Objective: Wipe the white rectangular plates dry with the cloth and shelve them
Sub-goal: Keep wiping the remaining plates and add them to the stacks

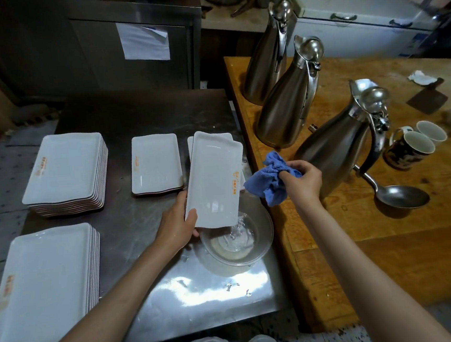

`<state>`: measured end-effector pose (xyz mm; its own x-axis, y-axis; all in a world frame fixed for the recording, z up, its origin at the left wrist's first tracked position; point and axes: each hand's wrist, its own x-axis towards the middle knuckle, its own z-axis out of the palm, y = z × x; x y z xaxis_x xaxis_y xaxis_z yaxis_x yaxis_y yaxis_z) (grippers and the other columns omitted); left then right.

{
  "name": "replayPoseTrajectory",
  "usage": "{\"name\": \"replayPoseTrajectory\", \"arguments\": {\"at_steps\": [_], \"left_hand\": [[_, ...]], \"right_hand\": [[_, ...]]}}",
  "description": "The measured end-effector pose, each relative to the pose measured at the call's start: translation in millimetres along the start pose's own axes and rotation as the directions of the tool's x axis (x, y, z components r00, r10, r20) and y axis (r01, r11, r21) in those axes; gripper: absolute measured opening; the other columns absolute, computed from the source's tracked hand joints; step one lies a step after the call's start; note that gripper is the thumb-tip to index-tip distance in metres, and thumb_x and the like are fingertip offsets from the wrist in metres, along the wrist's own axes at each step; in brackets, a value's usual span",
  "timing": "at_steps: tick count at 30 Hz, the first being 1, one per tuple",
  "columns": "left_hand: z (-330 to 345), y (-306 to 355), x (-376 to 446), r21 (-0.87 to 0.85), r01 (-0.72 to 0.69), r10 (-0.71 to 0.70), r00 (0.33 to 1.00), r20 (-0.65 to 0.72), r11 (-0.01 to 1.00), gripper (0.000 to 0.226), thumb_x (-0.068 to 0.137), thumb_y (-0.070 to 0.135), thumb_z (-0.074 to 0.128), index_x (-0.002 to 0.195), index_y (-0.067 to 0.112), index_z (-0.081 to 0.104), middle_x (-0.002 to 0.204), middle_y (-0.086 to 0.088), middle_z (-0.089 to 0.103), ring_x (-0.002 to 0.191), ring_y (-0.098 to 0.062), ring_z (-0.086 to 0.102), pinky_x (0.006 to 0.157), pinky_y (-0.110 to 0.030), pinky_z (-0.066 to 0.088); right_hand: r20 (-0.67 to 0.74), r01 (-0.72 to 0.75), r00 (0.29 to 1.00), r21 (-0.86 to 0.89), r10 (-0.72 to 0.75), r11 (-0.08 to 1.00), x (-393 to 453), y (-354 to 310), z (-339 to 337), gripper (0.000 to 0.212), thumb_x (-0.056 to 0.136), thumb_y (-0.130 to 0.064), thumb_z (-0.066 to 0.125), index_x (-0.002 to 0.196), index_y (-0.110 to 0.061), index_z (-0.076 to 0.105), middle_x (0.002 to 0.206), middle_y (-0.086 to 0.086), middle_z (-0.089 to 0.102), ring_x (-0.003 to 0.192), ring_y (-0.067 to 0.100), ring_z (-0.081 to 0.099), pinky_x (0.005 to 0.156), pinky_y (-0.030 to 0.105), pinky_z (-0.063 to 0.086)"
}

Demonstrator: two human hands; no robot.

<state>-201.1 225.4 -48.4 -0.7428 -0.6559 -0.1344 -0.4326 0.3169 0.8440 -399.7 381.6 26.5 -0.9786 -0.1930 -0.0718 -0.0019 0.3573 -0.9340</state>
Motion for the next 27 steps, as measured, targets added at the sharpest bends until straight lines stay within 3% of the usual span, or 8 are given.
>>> {"name": "replayPoseTrajectory", "arguments": {"at_steps": [5, 9, 12, 14, 20, 24, 27], "left_hand": [[-0.9, 4.3, 0.9, 0.102, -0.071, 0.074, 0.997, -0.029, 0.992, 0.043, 0.094, 0.015, 0.039, 0.136, 0.024, 0.038, 0.102, -0.001, 0.063, 0.047, -0.011, 0.062, 0.055, -0.035, 0.056], [0.5, -2.1, 5.9, 0.222, -0.133, 0.146, 0.988, -0.043, 0.966, 0.044, 0.094, 0.018, 0.037, 0.138, 0.023, 0.035, 0.092, -0.013, 0.066, 0.058, -0.029, 0.063, 0.066, -0.042, 0.053], [2.5, -6.6, 9.0, 0.305, -0.197, 0.227, 0.972, -0.065, 0.932, 0.047, 0.09, 0.025, 0.033, 0.137, 0.025, 0.032, 0.078, -0.019, 0.064, 0.06, -0.038, 0.059, 0.063, -0.044, 0.051], [2.9, -3.6, 7.7, 0.37, -0.214, 0.262, 0.962, -0.083, 0.904, 0.048, 0.093, 0.016, 0.042, 0.14, 0.018, 0.036, 0.074, -0.024, 0.062, 0.062, -0.042, 0.057, 0.057, -0.04, 0.046], [-0.4, 4.0, 3.3, 0.544, -0.303, 0.398, 0.915, -0.063, 0.783, 0.062, 0.072, -0.004, 0.069, 0.123, 0.016, 0.04, 0.043, -0.014, 0.047, 0.031, -0.032, 0.044, 0.036, -0.023, 0.028], [0.6, -0.2, 4.7, 0.52, -0.327, 0.42, 0.905, -0.067, 0.789, 0.061, 0.073, -0.004, 0.068, 0.122, 0.017, 0.039, 0.044, -0.014, 0.049, 0.032, -0.033, 0.044, 0.038, -0.023, 0.028], [2.5, -0.1, 5.5, 0.465, -0.286, 0.368, 0.925, -0.095, 0.838, 0.052, 0.085, 0.0, 0.055, 0.132, 0.017, 0.038, 0.059, -0.022, 0.057, 0.047, -0.037, 0.052, 0.047, -0.028, 0.032]], "right_hand": [[0.012, -0.015, 1.0, -0.006, 0.015, 1.0, -0.4, 2.0, 1.4, 0.019, 0.082, -0.003, 0.065, 0.09, -0.021, 0.064, 0.09, -0.007, 0.062, 0.087, 0.009, 0.063, 0.073, 0.026, 0.057], [0.015, -0.018, 1.0, 0.004, 0.018, 1.0, -1.9, 0.4, 1.6, 0.019, 0.082, -0.002, 0.065, 0.09, -0.02, 0.063, 0.087, -0.009, 0.06, 0.084, 0.006, 0.061, 0.069, 0.021, 0.054], [0.013, -0.018, 1.0, -0.002, 0.018, 1.0, -2.1, 0.3, 1.8, 0.019, 0.083, -0.003, 0.065, 0.089, -0.021, 0.063, 0.087, -0.009, 0.06, 0.084, 0.006, 0.061, 0.069, 0.022, 0.054], [0.015, -0.017, 1.0, 0.002, 0.017, 1.0, -2.7, -0.1, 2.5, 0.019, 0.083, -0.003, 0.065, 0.088, -0.022, 0.062, 0.087, -0.01, 0.06, 0.083, 0.005, 0.061, 0.068, 0.021, 0.054], [0.017, -0.01, 1.0, 0.0, 0.01, 1.0, -4.7, -0.1, 3.9, 0.02, 0.083, -0.003, 0.065, 0.085, -0.023, 0.062, 0.088, -0.007, 0.061, 0.084, 0.008, 0.062, 0.071, 0.026, 0.056], [0.005, -0.014, 1.0, -0.009, 0.014, 1.0, -5.0, -0.3, 4.6, 0.019, 0.082, -0.003, 0.065, 0.085, -0.021, 0.063, 0.087, -0.007, 0.062, 0.083, 0.008, 0.062, 0.069, 0.025, 0.056], [0.002, -0.017, 1.0, -0.012, 0.017, 1.0, -5.3, 0.3, 4.0, 0.019, 0.082, -0.003, 0.065, 0.084, -0.022, 0.063, 0.087, -0.008, 0.061, 0.083, 0.007, 0.062, 0.068, 0.024, 0.055]]}}
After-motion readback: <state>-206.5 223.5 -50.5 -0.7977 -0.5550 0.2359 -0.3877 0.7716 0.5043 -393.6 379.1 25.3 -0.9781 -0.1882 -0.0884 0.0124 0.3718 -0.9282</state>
